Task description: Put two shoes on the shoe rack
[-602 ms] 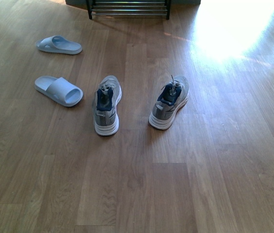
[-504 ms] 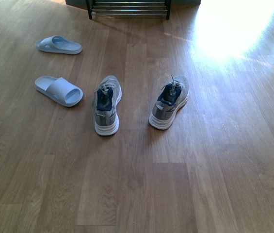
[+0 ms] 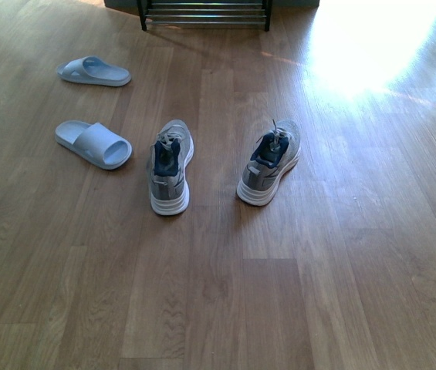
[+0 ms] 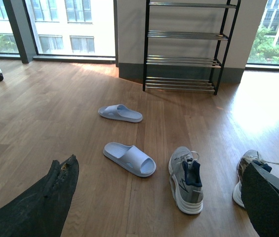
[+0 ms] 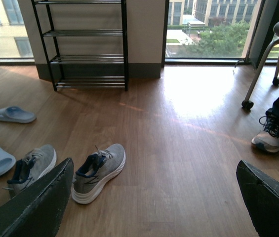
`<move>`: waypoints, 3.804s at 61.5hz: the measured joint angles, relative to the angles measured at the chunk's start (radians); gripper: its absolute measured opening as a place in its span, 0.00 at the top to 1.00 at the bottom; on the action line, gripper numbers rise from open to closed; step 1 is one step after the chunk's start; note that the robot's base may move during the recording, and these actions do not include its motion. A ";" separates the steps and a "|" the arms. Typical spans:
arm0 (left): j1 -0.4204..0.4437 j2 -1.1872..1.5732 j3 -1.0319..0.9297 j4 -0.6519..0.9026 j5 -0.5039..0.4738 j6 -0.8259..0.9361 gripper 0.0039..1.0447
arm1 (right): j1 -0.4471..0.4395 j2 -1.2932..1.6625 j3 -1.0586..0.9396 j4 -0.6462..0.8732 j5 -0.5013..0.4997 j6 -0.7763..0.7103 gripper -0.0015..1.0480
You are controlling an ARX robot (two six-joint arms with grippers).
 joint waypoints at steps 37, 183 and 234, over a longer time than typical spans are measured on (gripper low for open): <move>0.000 0.000 0.000 0.000 0.000 0.000 0.09 | 0.000 0.000 0.000 0.000 0.000 0.000 0.09; 0.000 0.000 0.000 0.000 0.000 0.000 0.09 | 0.000 0.000 0.000 0.000 0.000 0.000 0.09; -0.104 0.426 0.061 0.228 -0.420 -0.198 0.09 | 0.000 0.000 0.000 0.000 0.000 0.000 0.09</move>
